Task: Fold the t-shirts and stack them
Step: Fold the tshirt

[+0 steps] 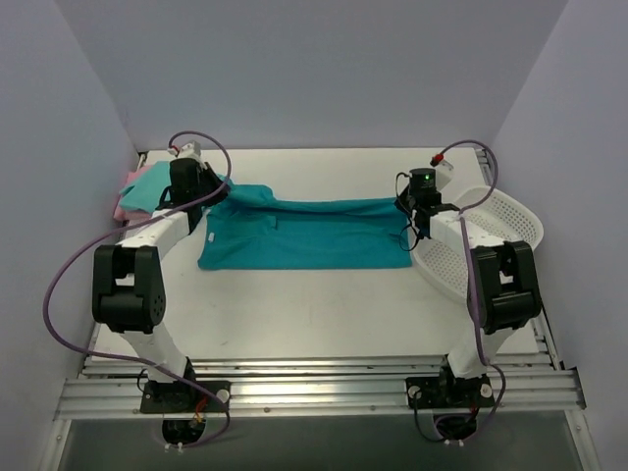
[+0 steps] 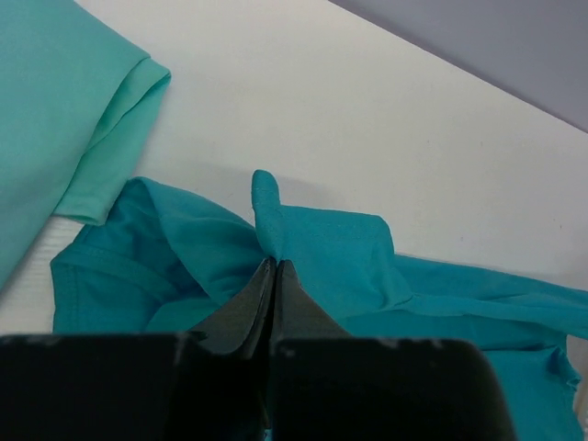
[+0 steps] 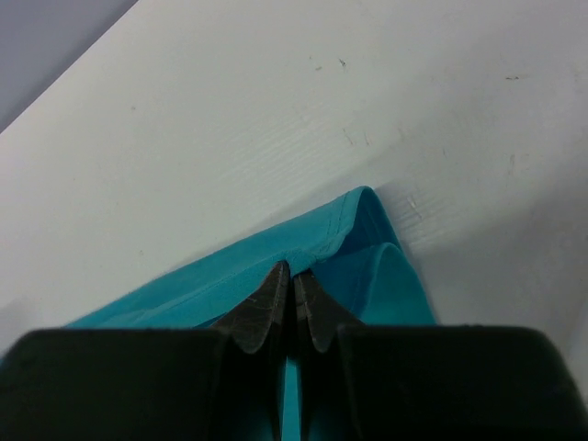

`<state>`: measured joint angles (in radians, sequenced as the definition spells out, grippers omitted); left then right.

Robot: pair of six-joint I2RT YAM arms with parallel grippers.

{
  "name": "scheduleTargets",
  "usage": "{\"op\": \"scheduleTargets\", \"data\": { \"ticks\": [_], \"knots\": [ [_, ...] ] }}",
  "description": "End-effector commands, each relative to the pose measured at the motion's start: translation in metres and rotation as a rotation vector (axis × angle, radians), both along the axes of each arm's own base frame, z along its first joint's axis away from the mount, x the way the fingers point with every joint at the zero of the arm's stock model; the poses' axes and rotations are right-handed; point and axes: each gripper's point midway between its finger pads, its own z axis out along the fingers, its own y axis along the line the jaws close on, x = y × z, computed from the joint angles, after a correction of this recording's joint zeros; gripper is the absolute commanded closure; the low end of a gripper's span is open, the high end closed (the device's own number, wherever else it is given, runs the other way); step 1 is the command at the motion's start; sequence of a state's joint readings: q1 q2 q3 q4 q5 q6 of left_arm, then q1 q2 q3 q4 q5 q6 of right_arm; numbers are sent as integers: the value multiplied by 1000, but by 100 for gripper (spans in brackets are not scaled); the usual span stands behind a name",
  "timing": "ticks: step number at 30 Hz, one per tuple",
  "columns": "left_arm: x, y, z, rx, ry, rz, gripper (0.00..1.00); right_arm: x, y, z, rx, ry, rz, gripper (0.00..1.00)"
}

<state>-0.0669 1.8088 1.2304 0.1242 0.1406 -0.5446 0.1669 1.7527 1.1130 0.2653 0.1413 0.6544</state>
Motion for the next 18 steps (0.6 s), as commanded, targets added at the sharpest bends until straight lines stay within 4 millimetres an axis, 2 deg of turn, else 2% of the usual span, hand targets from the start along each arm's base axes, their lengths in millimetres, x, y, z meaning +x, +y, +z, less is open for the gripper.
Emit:
{"op": "scheduleTargets", "data": {
  "ticks": [1,2,4,6,8,9,11,12,13,14,15,16,17,18],
  "knots": [
    [-12,2,55,83,-157,20,98,-12,1,31,8,-73,-14,100],
    [-22,-2,46,107,-140,10,98,-15,0,31,9,-72,-16,100],
    [-35,-2,52,123,-151,15,98,-26,0,25,7,-57,-20,100],
    [-52,-4,44,132,-135,0,98,-37,1,18,4,-41,-16,100],
    [-62,-7,38,146,-126,-7,98,-43,4,13,-1,-34,-14,100],
    [-70,-7,27,164,-105,-1,98,-50,3,5,-10,-18,-18,100],
    [-78,-6,25,200,-106,19,98,-57,11,2,-22,-12,-3,100],
    [-82,-7,20,211,-92,19,98,-60,13,-1,-29,-5,-4,96],
    [-88,-11,12,220,-71,9,98,-65,16,-9,-50,14,-7,90],
    [-92,-11,4,230,-39,6,98,-71,15,-17,-55,44,-18,78],
    [-94,-10,0,242,-22,14,98,-75,15,-23,-60,63,-25,62],
    [-95,-12,-4,252,-5,12,98,-82,13,-32,-73,89,-33,27],
    [-99,-9,-11,275,31,27,98,-86,12,-36,-70,98,-46,0],
    [-102,-10,-13,279,45,20,98,-90,9,-40,-73,109,-59,0]
  ]
}}
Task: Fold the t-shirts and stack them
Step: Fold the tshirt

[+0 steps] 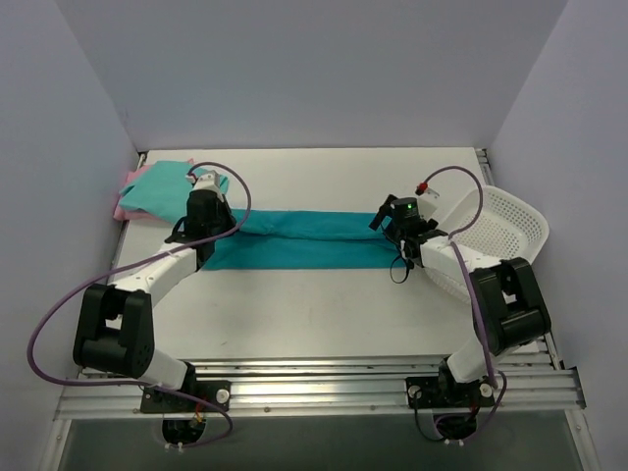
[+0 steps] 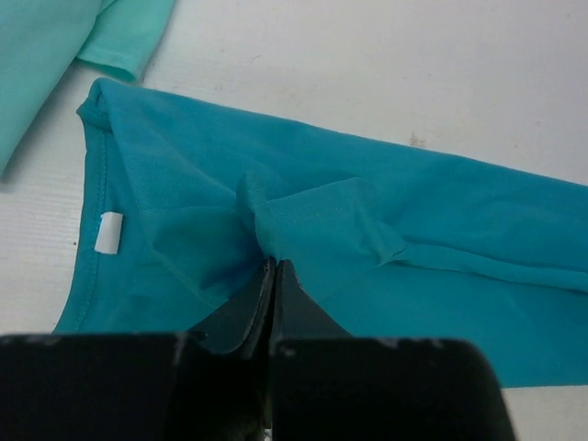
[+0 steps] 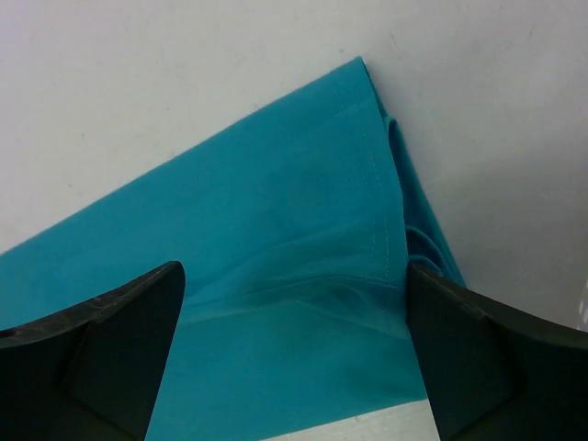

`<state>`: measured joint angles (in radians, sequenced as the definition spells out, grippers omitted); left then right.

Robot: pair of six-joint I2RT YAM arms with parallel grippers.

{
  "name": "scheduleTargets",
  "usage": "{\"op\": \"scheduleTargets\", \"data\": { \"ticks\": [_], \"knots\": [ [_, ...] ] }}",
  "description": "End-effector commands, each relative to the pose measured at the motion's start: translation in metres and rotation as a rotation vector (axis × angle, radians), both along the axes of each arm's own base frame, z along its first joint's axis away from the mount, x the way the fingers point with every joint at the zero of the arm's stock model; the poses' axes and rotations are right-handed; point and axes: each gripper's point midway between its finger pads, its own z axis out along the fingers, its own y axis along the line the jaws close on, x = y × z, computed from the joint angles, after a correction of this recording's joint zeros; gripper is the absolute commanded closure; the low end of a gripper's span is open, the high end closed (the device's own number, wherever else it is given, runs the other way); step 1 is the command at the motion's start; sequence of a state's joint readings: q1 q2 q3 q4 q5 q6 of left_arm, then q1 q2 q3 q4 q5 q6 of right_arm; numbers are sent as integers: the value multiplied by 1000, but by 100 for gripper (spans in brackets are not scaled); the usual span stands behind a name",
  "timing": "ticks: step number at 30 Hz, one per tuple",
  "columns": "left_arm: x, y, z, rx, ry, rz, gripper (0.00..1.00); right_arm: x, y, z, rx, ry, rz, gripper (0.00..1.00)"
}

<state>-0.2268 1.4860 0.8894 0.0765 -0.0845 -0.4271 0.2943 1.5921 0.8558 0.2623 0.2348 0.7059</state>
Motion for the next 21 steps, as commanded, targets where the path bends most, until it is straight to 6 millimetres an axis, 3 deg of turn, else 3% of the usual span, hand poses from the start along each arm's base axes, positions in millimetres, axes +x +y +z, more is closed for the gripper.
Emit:
{"op": "scheduleTargets", "data": {
  "ticks": [1,3,4,6,7,8,11,16,19,21],
  "knots": [
    [-2,13,2,83,19,66,98,-20,-21,-11,-49,41,-100,0],
    [-13,19,-9,114,92,97,98,-24,-24,-12,-43,40,-119,0],
    [-14,25,-7,126,99,151,93,-26,-25,-12,-47,42,-123,0],
    [-25,32,-15,154,158,197,70,-26,-23,-8,-49,36,-123,0],
    [-27,36,-14,160,162,245,44,-26,-21,-6,-52,35,-121,0],
    [-34,38,-16,178,184,267,32,-24,-17,0,-54,23,-113,0],
    [-44,46,-15,206,179,331,9,-20,-11,12,-67,5,-113,0],
    [-56,52,0,143,107,392,7,-17,-4,25,-79,-20,-102,0],
    [-45,45,12,102,29,363,3,-10,3,33,-64,-47,-78,0],
    [-32,35,9,92,29,323,3,-4,9,34,-53,-54,-62,1]
  ]
}}
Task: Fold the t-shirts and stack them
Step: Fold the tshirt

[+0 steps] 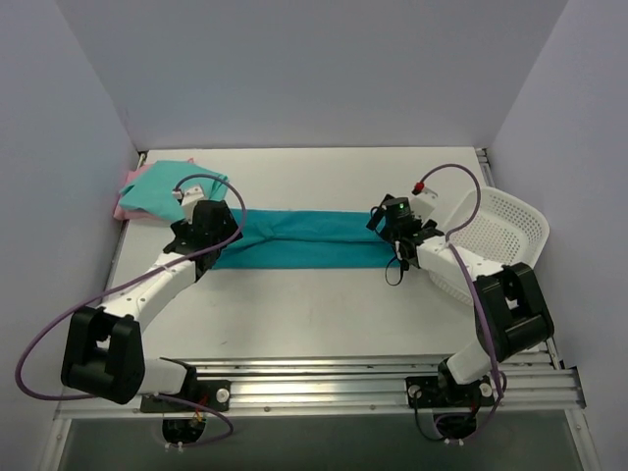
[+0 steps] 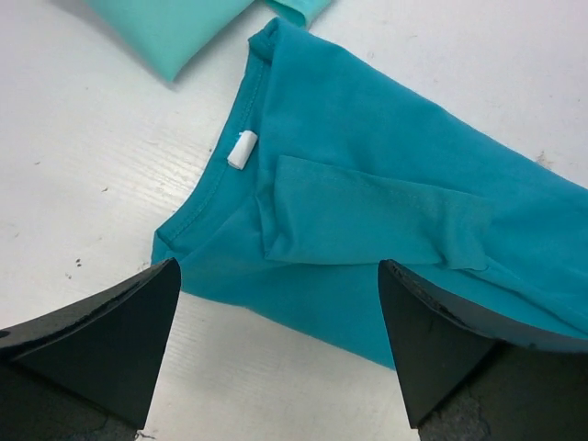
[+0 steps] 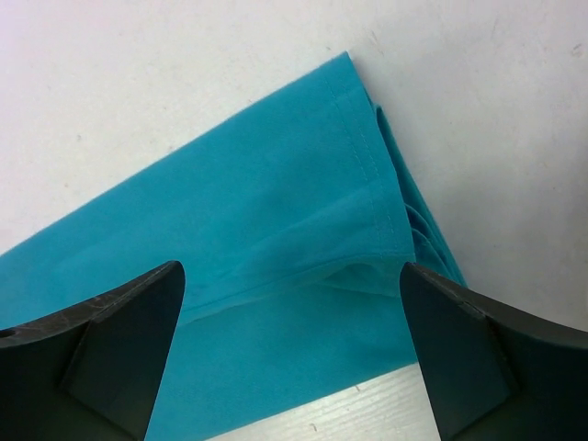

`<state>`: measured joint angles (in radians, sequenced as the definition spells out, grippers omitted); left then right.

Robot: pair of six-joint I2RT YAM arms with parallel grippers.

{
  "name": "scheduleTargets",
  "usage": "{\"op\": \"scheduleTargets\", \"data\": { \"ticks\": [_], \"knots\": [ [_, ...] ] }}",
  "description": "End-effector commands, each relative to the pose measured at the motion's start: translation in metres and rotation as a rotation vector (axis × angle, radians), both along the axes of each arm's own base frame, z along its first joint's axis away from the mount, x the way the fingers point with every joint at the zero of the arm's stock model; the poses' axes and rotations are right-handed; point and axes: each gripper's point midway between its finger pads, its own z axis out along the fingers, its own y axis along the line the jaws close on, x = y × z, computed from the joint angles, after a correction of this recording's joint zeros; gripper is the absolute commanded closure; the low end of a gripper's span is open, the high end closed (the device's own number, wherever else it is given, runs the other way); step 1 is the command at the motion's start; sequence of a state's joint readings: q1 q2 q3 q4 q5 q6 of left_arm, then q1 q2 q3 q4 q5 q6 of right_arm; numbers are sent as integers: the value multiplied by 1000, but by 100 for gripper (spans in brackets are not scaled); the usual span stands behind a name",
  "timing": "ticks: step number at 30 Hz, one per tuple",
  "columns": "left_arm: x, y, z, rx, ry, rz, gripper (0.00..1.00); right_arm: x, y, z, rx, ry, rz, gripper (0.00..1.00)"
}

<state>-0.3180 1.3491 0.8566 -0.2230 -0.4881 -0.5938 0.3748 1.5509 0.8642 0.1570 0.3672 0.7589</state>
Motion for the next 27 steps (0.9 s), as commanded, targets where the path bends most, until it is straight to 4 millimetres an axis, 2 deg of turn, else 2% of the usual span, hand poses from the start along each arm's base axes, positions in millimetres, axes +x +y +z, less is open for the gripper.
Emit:
{"op": "scheduleTargets", "data": {
  "ticks": [1,2,3,4,5,6,7,8,9,10,11,13,14,17,19,20,21,23,25,27],
  "knots": [
    [34,-14,24,-35,-103,-24,3,20,9,34,25,-89,6,2],
    [39,-17,20,-33,-83,-31,3,25,15,37,34,-99,23,2],
    [45,-19,6,-26,-39,-34,3,32,22,37,49,-113,41,5],
    [54,-21,12,-31,-46,-37,3,40,42,47,88,-136,99,7],
    [58,-23,2,-28,-24,-41,3,46,54,41,94,-132,135,10],
    [61,-26,-1,-37,-22,-53,3,55,70,48,117,-162,170,10],
    [66,-25,-2,-49,-32,-51,3,63,104,67,159,-196,254,11],
    [68,-26,-4,-59,-36,-58,3,68,125,73,170,-202,302,11],
    [70,-27,-7,-68,-34,-65,3,71,143,54,151,-149,349,11],
    [72,-26,-8,-86,-34,-75,4,73,163,54,154,-142,389,11],
    [74,-25,-8,-89,-34,-72,4,78,200,63,168,-159,450,11],
    [75,-23,-7,-96,-33,-78,4,79,233,63,180,-162,511,11],
    [74,-18,-7,-100,-34,-71,4,81,258,63,202,-165,553,11],
    [72,-11,-7,-111,-44,-71,4,83,291,55,231,-151,593,12],
    [71,-8,-8,-120,-48,-68,4,76,312,52,240,-148,627,12],
    [70,-7,-5,-123,-55,-60,5,74,318,38,235,-125,634,13],
    [67,0,-8,-123,-51,-40,5,69,332,42,250,-130,663,13],
    [64,8,-1,-144,-80,-5,5,64,345,26,260,-101,685,13],
    [60,18,-2,-169,-103,27,5,58,359,25,268,-100,710,14],
    [56,23,8,-188,-135,31,5,55,364,15,255,-87,717,14]
  ]
}}
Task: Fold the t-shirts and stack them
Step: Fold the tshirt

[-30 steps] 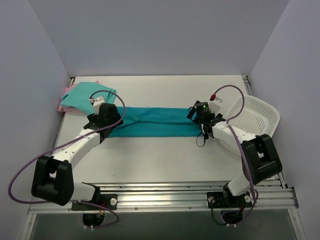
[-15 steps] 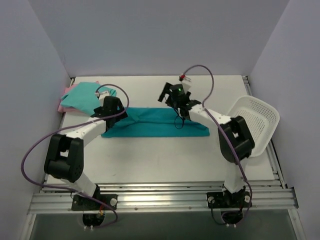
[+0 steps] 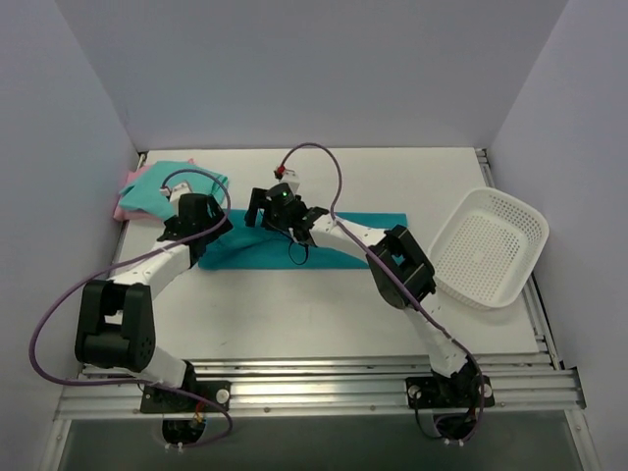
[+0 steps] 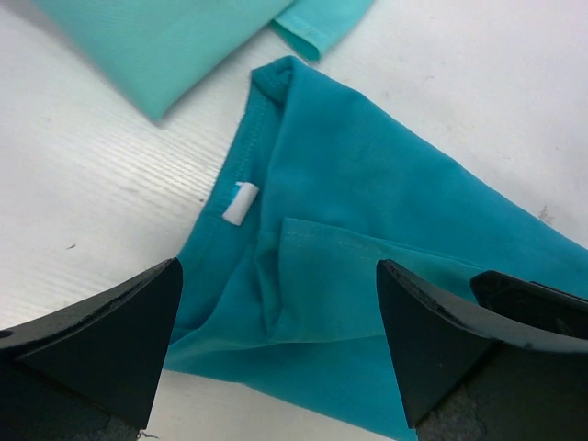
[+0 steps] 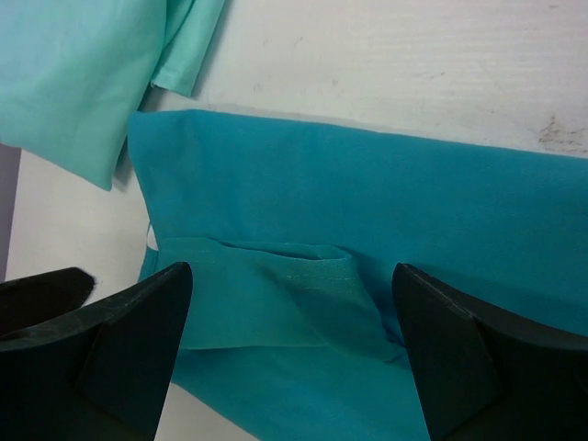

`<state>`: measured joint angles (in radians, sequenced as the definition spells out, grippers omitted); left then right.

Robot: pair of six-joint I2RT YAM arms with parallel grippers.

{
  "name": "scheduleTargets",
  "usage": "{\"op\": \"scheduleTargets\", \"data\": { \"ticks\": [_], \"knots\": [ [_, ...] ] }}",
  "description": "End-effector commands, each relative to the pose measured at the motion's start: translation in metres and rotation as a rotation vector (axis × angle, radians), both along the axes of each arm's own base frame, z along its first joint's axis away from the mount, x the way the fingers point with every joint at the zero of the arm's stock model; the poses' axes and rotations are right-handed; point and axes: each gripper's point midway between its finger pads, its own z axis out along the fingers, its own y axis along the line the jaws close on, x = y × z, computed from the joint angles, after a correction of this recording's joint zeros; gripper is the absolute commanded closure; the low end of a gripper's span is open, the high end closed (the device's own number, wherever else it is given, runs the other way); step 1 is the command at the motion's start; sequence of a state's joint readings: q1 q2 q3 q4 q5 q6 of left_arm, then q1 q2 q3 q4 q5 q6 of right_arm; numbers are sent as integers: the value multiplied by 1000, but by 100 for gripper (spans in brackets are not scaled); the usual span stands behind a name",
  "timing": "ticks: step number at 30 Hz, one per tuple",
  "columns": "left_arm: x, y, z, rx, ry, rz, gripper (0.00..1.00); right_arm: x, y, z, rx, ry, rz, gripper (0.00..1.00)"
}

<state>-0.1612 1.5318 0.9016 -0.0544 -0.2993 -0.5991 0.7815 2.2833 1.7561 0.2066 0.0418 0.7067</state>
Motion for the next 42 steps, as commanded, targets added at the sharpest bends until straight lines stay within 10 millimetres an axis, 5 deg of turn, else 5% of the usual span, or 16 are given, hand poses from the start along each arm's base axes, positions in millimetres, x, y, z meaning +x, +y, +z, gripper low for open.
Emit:
{"op": "scheduleTargets", "data": {
  "ticks": [1,9,13,26,37,42],
  "knots": [
    [5,8,33,-61,-131,29,6,-1,16,8,15,-10,27,15],
    [-8,12,49,-78,-189,34,6,-3,25,-13,15,18,45,20],
    [-8,11,48,-78,-190,29,6,-5,28,-20,12,21,49,44],
    [-5,7,46,-91,-192,13,8,-19,24,-17,-11,20,72,93],
    [-9,9,41,-86,-187,19,9,-66,12,-11,-47,25,119,95],
    [-10,8,39,-89,-192,17,10,-86,5,-14,-85,26,130,80]
  ]
}}
